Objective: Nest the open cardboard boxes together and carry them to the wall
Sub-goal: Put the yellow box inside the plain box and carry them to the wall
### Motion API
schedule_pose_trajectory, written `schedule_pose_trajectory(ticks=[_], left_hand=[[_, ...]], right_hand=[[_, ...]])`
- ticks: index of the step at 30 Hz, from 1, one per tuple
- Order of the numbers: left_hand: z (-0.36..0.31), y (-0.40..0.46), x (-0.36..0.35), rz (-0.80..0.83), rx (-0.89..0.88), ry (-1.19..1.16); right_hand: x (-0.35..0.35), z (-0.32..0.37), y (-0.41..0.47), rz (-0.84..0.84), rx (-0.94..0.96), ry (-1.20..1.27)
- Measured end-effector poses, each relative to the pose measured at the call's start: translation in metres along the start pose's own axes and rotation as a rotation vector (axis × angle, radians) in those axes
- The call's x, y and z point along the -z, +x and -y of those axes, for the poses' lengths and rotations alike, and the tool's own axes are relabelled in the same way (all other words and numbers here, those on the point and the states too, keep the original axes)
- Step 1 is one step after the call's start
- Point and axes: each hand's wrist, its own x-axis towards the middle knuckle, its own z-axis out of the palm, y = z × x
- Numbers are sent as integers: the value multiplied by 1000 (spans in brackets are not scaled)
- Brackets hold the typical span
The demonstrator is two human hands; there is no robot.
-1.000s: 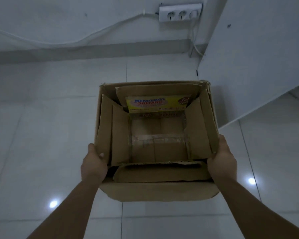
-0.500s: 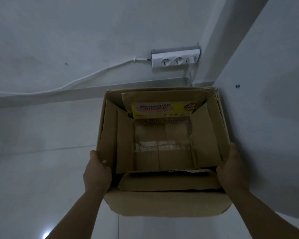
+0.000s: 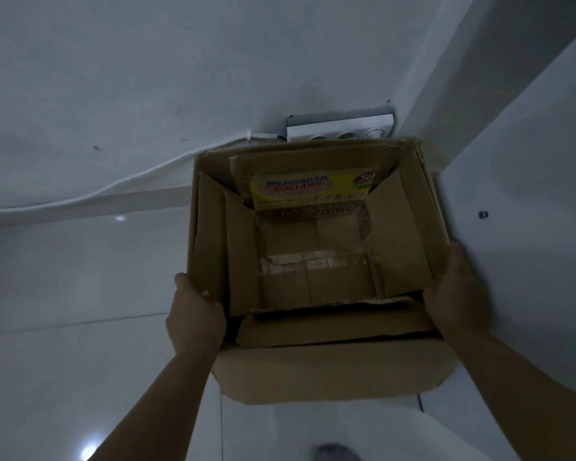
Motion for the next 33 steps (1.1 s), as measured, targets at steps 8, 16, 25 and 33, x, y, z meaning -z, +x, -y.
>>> schedule_pose_trajectory(ticks=[8,16,25,33], left_hand=[[-8,-7,2,37,45,-23],[-25,-4,1,89,96,-93],[-16,-23,22,339,-653,279],[-20,-12,0,846,-540,578]], right_hand=[[1,6,-19,-192,370,-71],[-7,12,-8,-119,360,39],[-13,11,-23,410,537,-94],[-12,15,-8,490,482,-92]])
